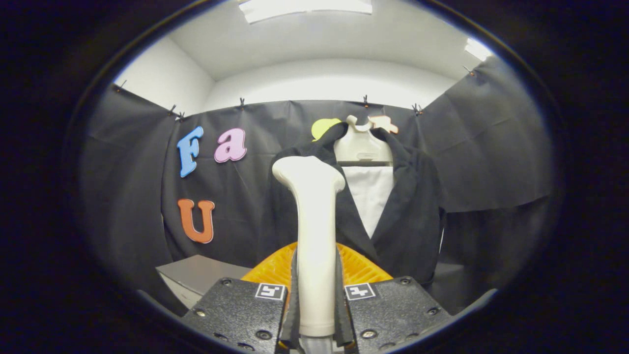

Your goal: Iron the clothes twice with a garment steamer, once on the left side and once on the right side.

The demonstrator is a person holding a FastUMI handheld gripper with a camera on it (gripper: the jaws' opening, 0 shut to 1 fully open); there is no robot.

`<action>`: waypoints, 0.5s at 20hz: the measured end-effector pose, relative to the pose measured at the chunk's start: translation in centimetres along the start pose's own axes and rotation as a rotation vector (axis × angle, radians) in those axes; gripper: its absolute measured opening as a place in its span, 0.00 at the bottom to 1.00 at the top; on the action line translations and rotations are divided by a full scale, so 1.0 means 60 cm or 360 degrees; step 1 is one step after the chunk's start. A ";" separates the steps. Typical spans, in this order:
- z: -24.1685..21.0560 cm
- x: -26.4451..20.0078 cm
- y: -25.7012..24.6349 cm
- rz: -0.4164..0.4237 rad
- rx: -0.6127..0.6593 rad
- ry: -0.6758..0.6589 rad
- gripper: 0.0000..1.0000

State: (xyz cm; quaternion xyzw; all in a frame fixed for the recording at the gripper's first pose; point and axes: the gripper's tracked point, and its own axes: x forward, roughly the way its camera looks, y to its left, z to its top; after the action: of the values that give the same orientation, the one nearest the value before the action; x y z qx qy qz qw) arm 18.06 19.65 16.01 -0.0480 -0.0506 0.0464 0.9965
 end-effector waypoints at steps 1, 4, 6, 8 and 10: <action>-0.001 0.010 -0.005 -0.0004 -0.0006 -0.0009 0.31; -0.009 0.026 -0.021 -0.0061 -0.0018 -0.0019 0.31; -0.028 0.037 -0.023 -0.0038 0.0004 0.0017 0.31; -0.039 0.042 -0.031 -0.0024 0.0011 0.0027 0.31; -0.052 0.039 -0.038 -0.0015 -0.0005 0.0038 0.31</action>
State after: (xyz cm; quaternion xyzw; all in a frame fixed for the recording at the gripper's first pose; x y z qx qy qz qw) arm 20.91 17.33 13.38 -0.0499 -0.0391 0.0410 0.9971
